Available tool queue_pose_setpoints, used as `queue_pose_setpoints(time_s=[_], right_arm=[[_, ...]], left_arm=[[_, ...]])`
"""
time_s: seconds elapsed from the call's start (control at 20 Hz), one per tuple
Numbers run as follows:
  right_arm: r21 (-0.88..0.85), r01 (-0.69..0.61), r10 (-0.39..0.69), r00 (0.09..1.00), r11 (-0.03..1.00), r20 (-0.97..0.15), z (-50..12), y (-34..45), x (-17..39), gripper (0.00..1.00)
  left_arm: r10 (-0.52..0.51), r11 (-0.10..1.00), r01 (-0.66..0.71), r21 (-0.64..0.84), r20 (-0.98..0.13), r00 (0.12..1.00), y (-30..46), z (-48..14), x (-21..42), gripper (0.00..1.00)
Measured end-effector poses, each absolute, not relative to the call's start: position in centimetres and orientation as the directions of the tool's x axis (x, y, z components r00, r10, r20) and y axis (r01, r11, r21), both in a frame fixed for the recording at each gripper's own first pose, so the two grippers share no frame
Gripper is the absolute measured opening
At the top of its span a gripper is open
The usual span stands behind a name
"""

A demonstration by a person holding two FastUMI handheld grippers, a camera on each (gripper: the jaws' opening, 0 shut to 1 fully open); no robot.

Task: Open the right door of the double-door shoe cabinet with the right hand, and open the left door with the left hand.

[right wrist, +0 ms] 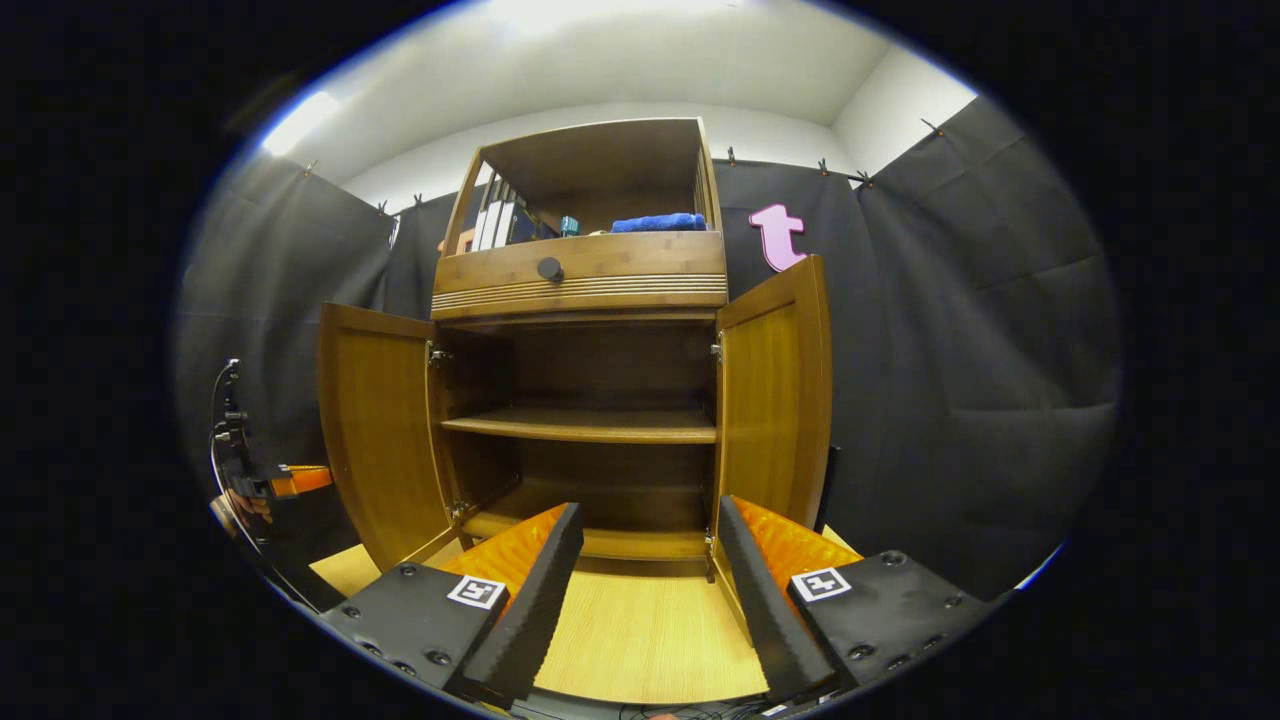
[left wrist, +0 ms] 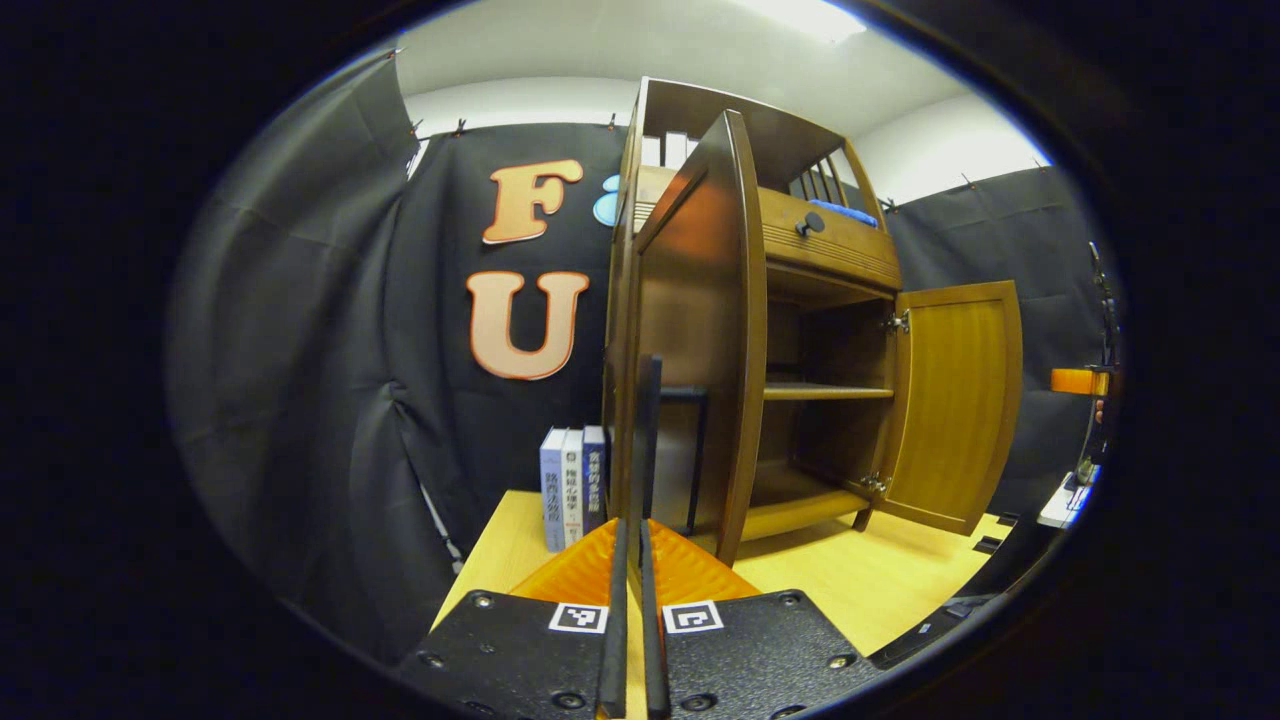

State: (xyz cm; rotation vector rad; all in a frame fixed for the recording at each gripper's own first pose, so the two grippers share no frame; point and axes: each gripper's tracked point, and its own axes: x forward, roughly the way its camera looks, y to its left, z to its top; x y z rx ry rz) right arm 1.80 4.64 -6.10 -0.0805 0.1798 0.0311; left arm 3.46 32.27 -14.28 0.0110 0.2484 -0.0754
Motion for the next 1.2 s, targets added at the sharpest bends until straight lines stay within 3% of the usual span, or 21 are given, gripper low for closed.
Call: queue_pose_setpoints(time_s=[0.05,0.1,0.25,0.4,0.7,0.75,0.8,0.85,0.95,1.0,1.05,1.2], right_arm=[[-0.071,-0.033,0.019,0.983,0.997,-0.184,-6.2,4.3,1.8,0.82],[-0.063,-0.026,0.015,0.983,0.998,-0.180,-6.1,4.0,1.9,0.88],[-0.046,-0.022,0.014,0.987,0.999,-0.163,-5.9,4.2,2.1,0.86],[-0.051,-0.014,0.007,0.991,0.999,-0.132,-5.4,3.9,2.5,0.89],[-0.049,-0.029,0.023,0.992,0.998,-0.123,-5.5,4.2,2.1,0.89],[-0.051,-0.025,0.019,0.992,0.998,-0.125,-5.6,4.1,2.0,0.82],[-0.051,-0.020,0.013,0.992,0.999,-0.126,-5.5,3.8,1.8,0.89],[-0.049,-0.016,0.010,0.992,0.999,-0.125,-5.5,3.7,1.4,0.89],[-0.047,-0.012,0.006,0.992,0.999,-0.125,-5.6,3.3,0.8,0.89],[-0.052,-0.010,0.003,0.992,0.999,-0.129,-5.6,3.1,0.5,0.82],[-0.058,-0.006,-0.002,0.991,0.998,-0.133,-5.6,2.8,0.3,0.89],[-0.058,-0.005,-0.003,0.991,0.998,-0.136,-5.8,2.4,-0.2,0.89]], left_arm=[[-0.043,0.999,0.049,0.017,-0.245,0.969,32.6,-13.9,2.4,0.04],[-0.023,0.999,0.030,0.027,-0.231,0.973,32.5,-12.8,1.3,0.03],[0.050,0.998,-0.040,0.057,-0.179,0.982,31.5,-9.1,-0.9,0.02],[0.091,0.993,-0.079,0.085,-0.149,0.985,28.0,-6.2,-1.6,0.01],[-0.035,0.999,0.031,-0.036,-0.110,0.993,17.2,-4.9,-0.4,0.02],[-0.060,0.997,0.055,-0.046,-0.107,0.992,15.3,-4.5,0.1,0.00],[-0.073,0.996,0.067,-0.061,-0.104,0.992,13.9,-4.2,0.7,0.00],[-0.086,0.993,0.078,-0.083,-0.097,0.992,12.6,-3.8,1.0,0.00],[-0.092,0.991,0.083,-0.101,-0.086,0.992,10.5,-3.2,2.0,0.00],[-0.083,0.993,0.075,-0.093,-0.085,0.993,9.9,-3.2,2.2,0.02],[-0.073,0.994,0.066,-0.083,-0.088,0.993,9.4,-3.3,2.5,0.00],[-0.068,0.997,0.065,-0.033,-0.097,0.993,7.5,-3.8,3.0,0.03]])
